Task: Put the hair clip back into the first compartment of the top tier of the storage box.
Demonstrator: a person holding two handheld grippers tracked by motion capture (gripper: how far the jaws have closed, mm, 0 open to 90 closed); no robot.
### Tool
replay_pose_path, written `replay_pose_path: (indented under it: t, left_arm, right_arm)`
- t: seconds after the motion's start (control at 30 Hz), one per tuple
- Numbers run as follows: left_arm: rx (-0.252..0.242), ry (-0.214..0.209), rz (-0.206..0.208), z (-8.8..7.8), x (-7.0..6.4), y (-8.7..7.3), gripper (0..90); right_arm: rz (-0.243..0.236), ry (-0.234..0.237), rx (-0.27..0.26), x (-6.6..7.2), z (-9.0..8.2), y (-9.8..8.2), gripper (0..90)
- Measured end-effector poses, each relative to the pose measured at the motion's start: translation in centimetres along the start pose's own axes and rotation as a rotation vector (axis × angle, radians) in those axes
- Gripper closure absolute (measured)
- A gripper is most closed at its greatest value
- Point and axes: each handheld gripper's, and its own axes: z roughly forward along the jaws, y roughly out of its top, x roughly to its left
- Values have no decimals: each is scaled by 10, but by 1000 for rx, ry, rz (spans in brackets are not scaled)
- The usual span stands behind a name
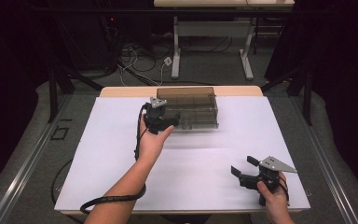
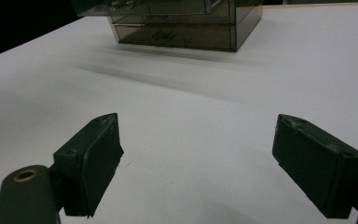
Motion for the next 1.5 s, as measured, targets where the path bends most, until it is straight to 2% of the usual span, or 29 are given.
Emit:
replay_pose_path:
  t: [0.23, 0.43, 0.5, 0.77, 1.0, 1.03, 1.2, 1.27, 1.5]
  left_arm:
    - [1, -13, 14, 0, -6, 0, 269]
    - [16, -23, 86, 2, -16, -1, 236]
    - [24, -42, 101, 3, -19, -1, 236]
    - [16, -94, 106, 5, -31, -2, 239]
    - [18, -134, 107, 7, -39, -4, 334]
    - [20, -144, 92, 7, -40, -4, 352]
    - [26, -166, 77, 7, -42, -5, 442]
    - [33, -175, 60, 8, -43, -5, 456]
    - [43, -191, 65, 12, -47, -8, 495]
  right_arm:
    - [2, -1, 5, 0, 0, 0, 149]
    - [1, -1, 5, 0, 0, 0, 149]
    - [1, -1, 4, 0, 0, 0, 148]
    - [4, 1, -4, 0, 0, 0, 149]
    - [-5, 0, 2, 0, 0, 0, 149]
    - [-5, 0, 2, 0, 0, 0, 149]
    - [-3, 1, 0, 0, 0, 0, 149]
    - [-1, 1, 0, 0, 0, 0, 148]
    - [-1, 2, -1, 0, 0, 1, 148]
